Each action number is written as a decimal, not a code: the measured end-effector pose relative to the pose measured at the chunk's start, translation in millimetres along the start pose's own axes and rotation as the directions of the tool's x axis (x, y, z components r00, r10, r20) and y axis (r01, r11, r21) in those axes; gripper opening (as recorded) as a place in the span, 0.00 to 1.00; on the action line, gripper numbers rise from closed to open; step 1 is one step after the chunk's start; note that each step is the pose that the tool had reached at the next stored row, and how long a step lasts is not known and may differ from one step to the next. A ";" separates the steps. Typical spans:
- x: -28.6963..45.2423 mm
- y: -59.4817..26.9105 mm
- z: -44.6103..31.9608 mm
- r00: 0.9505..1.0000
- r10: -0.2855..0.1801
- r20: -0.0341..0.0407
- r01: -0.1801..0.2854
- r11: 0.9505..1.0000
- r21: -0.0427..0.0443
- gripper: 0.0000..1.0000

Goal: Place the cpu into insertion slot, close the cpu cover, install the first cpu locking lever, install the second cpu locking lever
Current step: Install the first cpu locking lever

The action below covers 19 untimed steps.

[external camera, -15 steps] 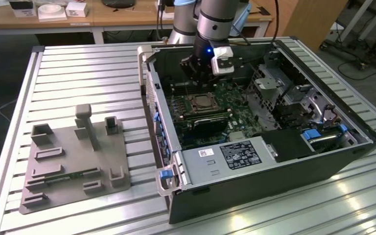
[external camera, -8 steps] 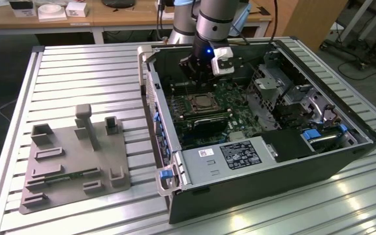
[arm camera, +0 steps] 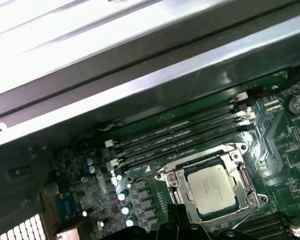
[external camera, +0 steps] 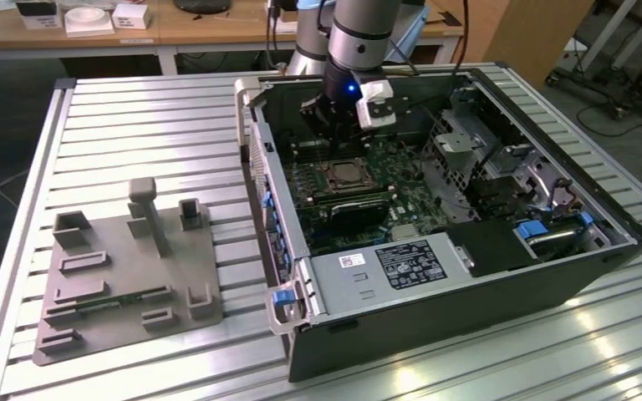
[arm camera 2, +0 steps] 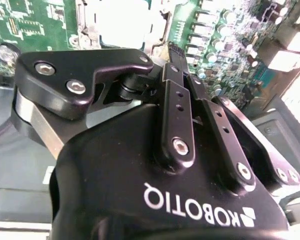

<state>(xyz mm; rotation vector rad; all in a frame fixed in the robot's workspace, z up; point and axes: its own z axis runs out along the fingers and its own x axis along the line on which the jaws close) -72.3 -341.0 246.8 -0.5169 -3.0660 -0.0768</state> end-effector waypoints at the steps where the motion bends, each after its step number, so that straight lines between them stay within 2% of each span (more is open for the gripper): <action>1: 0.0 0.0 0.1 1.000 -0.017 -0.001 0.017 1.000 0.001 0.10; 5: 0.0 0.0 0.1 0.996 -0.089 -0.004 0.089 0.996 0.003 0.10; 10: 0.0 0.0 0.5 0.984 -0.178 -0.008 0.178 0.984 0.006 0.10; 11: 0.0 -0.1 0.4 0.982 -0.187 -0.009 0.187 0.982 0.006 0.10; 14: 3.0 -1.1 0.6 0.982 -0.190 -0.009 0.190 0.982 0.006 0.10; 19: 18.3 -6.4 1.1 0.981 -0.193 -0.009 0.193 0.981 0.006 0.10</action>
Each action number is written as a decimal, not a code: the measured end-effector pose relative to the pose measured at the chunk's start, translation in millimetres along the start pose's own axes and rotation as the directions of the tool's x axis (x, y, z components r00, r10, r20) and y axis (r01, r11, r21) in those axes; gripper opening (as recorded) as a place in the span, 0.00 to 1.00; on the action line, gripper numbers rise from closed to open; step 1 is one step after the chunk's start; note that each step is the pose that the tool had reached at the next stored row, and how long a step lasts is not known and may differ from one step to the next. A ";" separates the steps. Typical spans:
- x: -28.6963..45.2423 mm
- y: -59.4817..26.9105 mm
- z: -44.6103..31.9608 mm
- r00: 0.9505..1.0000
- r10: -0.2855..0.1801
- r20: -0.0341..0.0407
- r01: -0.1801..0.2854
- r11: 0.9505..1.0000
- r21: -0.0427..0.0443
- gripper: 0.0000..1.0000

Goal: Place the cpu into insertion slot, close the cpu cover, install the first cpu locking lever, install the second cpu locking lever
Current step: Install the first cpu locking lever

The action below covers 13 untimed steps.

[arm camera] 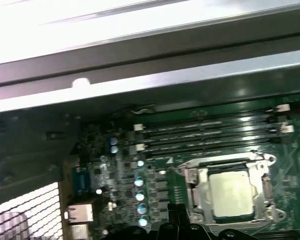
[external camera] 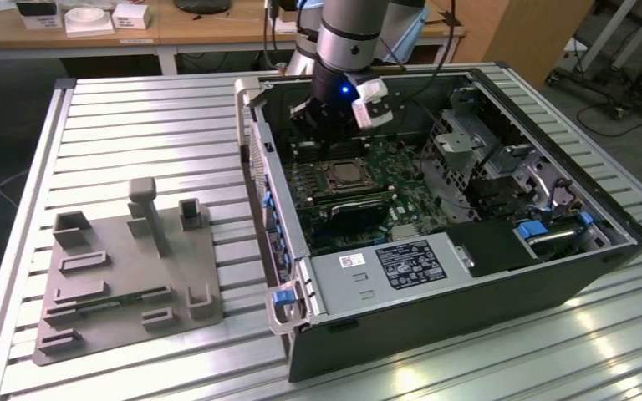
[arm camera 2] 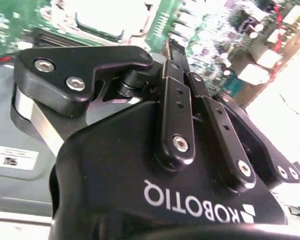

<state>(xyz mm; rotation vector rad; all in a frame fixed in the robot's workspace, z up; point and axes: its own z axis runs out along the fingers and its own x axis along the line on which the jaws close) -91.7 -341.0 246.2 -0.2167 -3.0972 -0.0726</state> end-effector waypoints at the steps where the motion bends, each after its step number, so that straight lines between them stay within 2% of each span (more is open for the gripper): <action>1: 1.9 -0.3 0.1 1.000 -0.001 0.000 0.001 1.000 0.000 0.10; 2: 4.3 -0.5 0.2 1.000 -0.013 0.000 0.013 1.000 0.000 0.10; 6: 4.4 -0.6 -0.6 0.998 -0.056 -0.002 0.056 0.998 0.002 0.10; 13: 5.5 -0.4 -3.0 0.998 -0.058 -0.001 0.058 0.998 0.002 0.10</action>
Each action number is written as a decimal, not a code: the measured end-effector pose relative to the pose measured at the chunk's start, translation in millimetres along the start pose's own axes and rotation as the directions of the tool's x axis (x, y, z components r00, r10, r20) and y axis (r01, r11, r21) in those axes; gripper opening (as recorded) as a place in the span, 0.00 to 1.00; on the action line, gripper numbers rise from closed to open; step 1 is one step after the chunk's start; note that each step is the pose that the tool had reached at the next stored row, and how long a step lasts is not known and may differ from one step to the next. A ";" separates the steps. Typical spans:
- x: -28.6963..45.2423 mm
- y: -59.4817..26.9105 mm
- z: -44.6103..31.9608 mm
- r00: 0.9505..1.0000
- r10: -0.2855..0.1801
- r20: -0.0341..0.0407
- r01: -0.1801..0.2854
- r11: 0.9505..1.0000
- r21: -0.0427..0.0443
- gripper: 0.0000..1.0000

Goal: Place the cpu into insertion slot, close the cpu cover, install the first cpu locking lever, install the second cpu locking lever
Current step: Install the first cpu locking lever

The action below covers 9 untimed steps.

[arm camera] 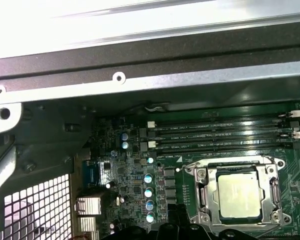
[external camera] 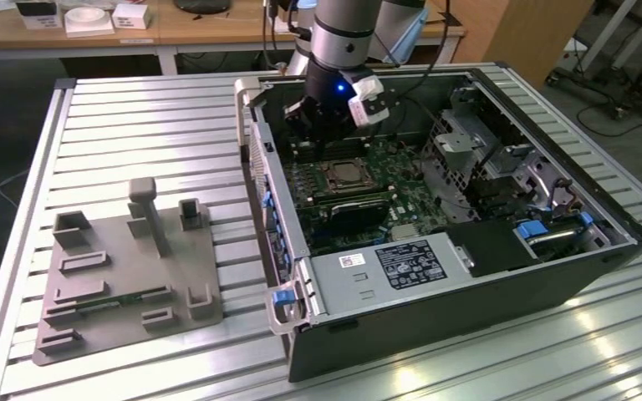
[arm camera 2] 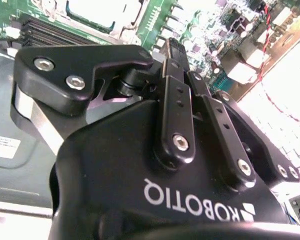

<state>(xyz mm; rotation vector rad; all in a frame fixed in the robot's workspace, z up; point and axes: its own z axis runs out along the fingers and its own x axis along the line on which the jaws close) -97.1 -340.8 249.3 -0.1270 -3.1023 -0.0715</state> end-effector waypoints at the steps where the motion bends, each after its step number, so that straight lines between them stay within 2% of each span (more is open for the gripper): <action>1: 0.0 0.0 0.0 1.000 0.000 0.000 0.000 1.000 0.000 0.10; 9: 0.1 0.0 -1.0 1.000 0.000 0.000 0.000 1.000 0.000 0.10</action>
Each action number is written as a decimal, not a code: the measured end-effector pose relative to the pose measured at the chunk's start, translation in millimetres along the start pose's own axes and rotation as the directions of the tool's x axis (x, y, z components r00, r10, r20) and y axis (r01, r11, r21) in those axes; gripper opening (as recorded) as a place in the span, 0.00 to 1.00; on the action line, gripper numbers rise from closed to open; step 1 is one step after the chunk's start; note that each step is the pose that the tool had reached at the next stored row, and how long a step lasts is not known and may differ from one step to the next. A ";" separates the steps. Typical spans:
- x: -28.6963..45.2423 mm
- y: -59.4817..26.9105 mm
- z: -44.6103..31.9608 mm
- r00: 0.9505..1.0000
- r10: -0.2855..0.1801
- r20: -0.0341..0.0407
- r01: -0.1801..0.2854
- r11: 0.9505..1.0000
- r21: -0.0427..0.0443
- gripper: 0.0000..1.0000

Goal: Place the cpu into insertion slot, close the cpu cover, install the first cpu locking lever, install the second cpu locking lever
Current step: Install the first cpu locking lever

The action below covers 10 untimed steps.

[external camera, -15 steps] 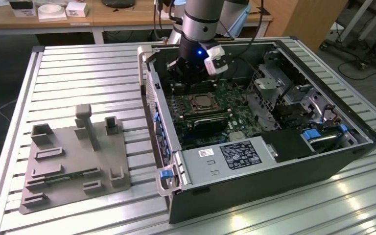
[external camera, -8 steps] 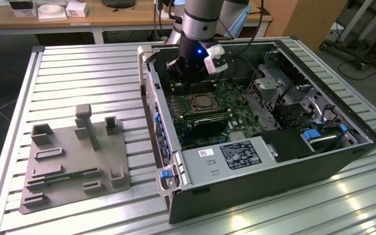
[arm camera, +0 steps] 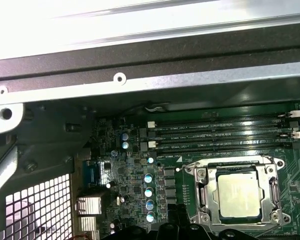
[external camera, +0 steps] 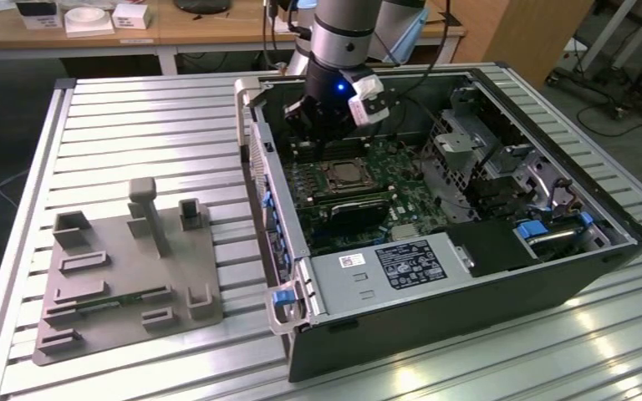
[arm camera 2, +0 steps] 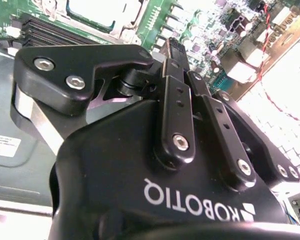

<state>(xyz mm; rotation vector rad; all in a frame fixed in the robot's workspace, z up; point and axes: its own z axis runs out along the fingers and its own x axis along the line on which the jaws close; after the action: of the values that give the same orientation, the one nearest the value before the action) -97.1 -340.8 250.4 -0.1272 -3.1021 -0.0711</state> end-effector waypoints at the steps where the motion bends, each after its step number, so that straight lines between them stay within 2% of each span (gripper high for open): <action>1: 0.0 0.0 -0.1 1.000 0.000 0.000 0.000 1.000 0.000 0.10; 5: 0.0 0.0 -0.3 1.000 0.000 0.000 0.000 1.000 0.000 0.10; 6: 0.4 0.3 -8.2 1.000 0.000 0.000 0.000 1.000 0.000 0.10; 7: 1.1 0.8 -20.0 1.000 0.000 0.000 0.000 1.000 0.000 0.10; 10: 1.2 1.0 -22.8 1.000 0.000 0.000 0.000 1.000 0.000 0.10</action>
<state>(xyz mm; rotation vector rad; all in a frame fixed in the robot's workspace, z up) -97.5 -340.8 273.2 -0.1271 -3.1022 -0.0712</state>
